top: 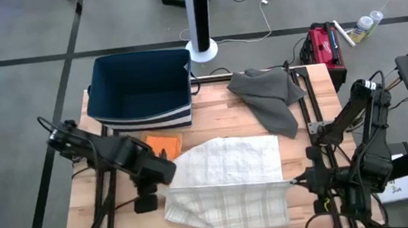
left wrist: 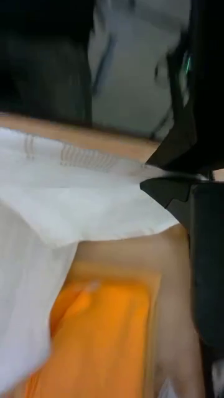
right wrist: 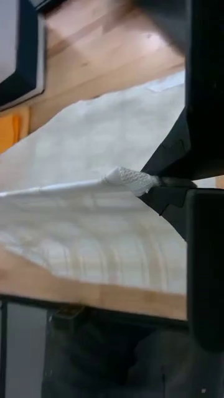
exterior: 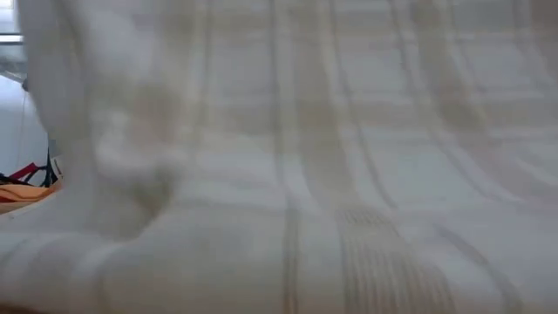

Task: Fold towel
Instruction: Fold the white patterned kitchen towel

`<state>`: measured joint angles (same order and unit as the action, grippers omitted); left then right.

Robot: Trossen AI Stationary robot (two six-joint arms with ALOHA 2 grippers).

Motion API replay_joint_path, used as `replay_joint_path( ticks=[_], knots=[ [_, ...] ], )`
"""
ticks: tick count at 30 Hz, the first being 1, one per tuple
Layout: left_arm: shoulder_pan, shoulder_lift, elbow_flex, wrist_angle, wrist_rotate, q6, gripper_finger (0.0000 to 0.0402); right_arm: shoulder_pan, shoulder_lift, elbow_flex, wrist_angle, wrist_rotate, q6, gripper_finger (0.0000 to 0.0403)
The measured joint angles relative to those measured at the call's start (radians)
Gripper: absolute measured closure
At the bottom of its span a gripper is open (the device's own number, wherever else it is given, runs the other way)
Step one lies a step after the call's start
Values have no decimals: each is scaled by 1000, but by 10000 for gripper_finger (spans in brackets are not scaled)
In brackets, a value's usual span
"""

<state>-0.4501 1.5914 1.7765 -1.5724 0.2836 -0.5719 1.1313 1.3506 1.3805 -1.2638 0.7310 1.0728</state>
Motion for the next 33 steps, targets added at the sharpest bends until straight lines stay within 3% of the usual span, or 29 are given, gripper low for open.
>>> replay_joint_path(
  ticks=[3,7,11,15,21,28,31,33],
  knots=[
    [-2,-39,31,1,90,-81,402,0,-1,18,91,4,-98,401],
    [-17,-107,49,4,99,-202,402,0,-1,30,233,7,-268,401],
    [-26,-157,40,10,49,-249,402,-1,-1,32,279,12,-337,401],
    [-26,-167,33,5,-72,-166,402,-1,0,26,267,5,-338,401],
    [-5,-114,9,-6,-128,35,401,1,0,25,187,-6,-258,401],
    [10,-64,-41,1,-193,178,401,-1,1,24,-104,44,59,401],
    [15,-60,-41,1,-176,169,401,-1,1,28,-78,36,67,401],
    [16,-61,-41,7,-100,143,402,-1,1,37,21,-2,3,401]
  ],
)
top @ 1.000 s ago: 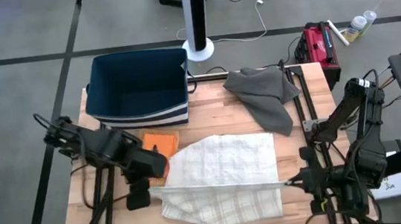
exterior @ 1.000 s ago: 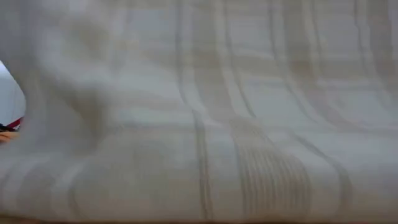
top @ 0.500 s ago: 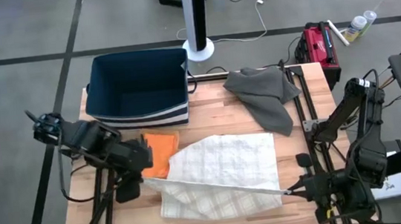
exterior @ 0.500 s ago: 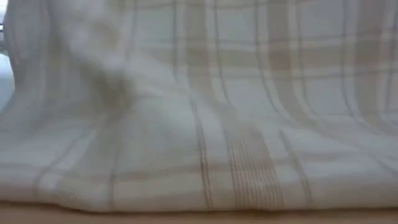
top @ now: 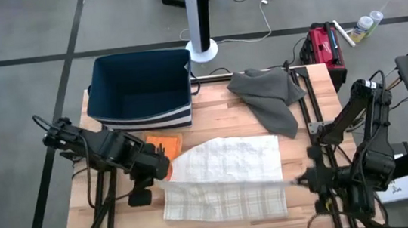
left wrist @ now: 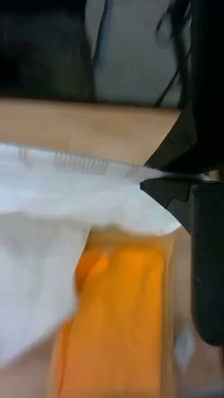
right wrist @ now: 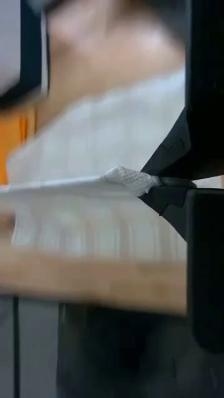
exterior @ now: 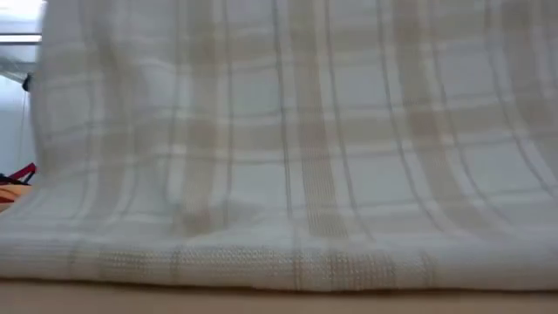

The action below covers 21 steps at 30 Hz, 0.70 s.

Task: Fold towel
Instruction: Fold the white patterned kitchen towel

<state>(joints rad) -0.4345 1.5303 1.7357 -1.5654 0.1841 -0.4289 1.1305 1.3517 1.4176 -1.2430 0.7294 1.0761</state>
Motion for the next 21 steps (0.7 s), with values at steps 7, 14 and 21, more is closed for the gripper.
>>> replay_joint_path(
  ticks=[7,14,21],
  knots=[
    [-77,-19,0,147,201,-162,402,16,0,17,557,-235,-411,401],
    [-152,-25,1,193,139,-178,401,34,0,19,629,-216,-419,401],
    [-140,-25,1,130,52,-154,401,29,13,16,229,-113,-85,401]
  ],
)
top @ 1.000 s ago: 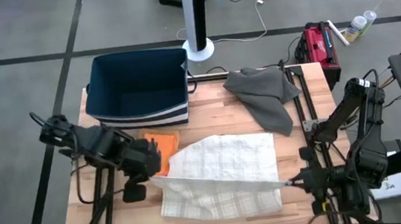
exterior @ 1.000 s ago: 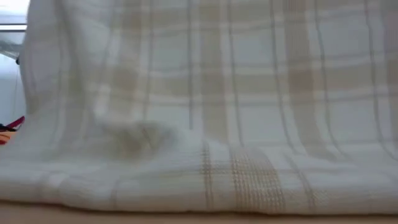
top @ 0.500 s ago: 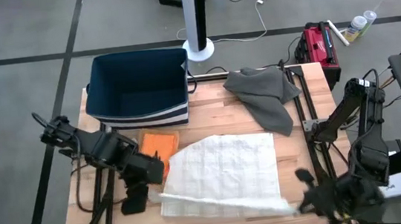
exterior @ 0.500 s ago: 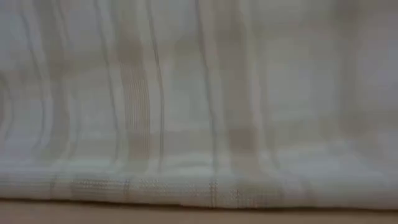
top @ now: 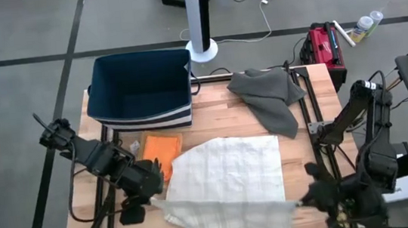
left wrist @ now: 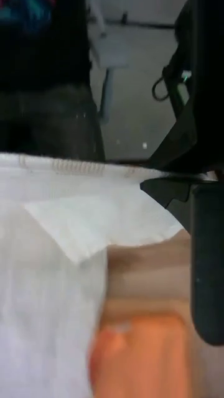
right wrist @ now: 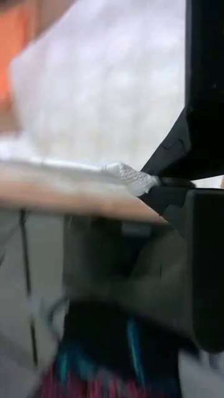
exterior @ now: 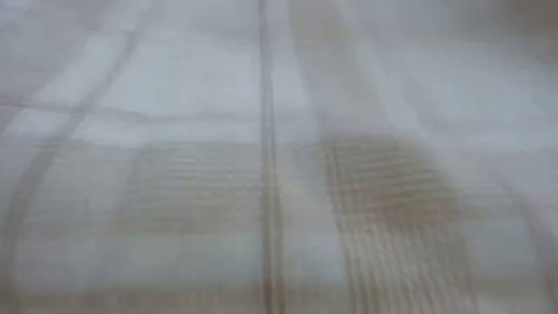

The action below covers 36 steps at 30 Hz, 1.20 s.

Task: Fold towel
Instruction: Fold the white patterned kitchen towel

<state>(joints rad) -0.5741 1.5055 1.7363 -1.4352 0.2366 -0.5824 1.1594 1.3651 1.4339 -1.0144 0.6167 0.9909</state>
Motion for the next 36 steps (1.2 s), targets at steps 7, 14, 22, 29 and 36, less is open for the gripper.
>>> replay_joint_path(
  ticks=[7,14,22,29,36],
  knots=[
    [46,0,-5,-72,-85,-19,401,-2,13,-59,-124,37,187,401],
    [88,33,-6,-79,-144,100,401,-1,13,-128,-128,30,199,401],
    [123,48,-5,-116,-108,129,401,1,12,-91,-57,18,163,401],
    [39,48,-3,-4,84,52,401,30,14,-38,375,-114,-183,401],
    [11,48,-4,-42,-182,108,401,50,42,-47,104,-50,58,401]
  ],
)
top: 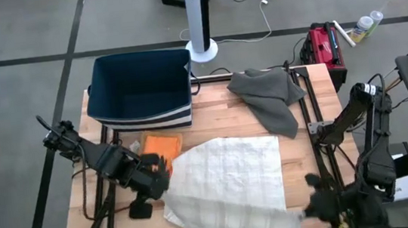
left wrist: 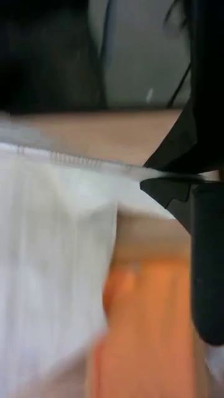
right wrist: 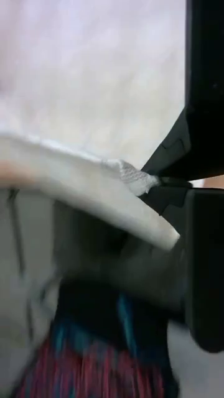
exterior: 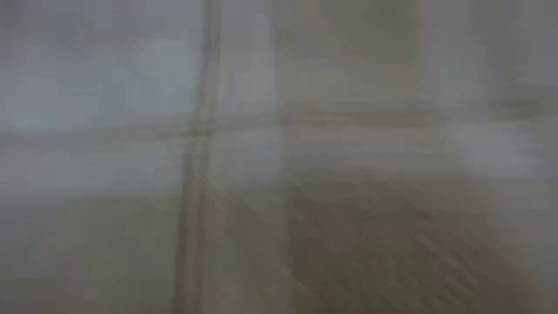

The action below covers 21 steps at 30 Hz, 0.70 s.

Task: Fold towel
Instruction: Fold the white patterned kitchen towel

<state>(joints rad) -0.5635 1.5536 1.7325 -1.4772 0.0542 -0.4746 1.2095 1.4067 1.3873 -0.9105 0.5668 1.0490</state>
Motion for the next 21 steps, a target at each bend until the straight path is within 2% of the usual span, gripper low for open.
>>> replay_joint_path(
  ticks=[3,6,11,16,21],
  knots=[
    [24,0,-1,-16,-73,11,402,-2,14,-17,-201,15,204,401],
    [45,1,-2,-16,-101,42,402,-12,17,-45,-266,12,289,401],
    [77,11,-26,-24,-120,68,402,-13,17,-81,-259,65,264,401],
    [103,11,-131,-14,-127,75,401,-34,19,-120,-259,110,241,401],
    [132,11,-227,22,-177,138,401,-72,19,-181,-260,110,247,401]
  ],
)
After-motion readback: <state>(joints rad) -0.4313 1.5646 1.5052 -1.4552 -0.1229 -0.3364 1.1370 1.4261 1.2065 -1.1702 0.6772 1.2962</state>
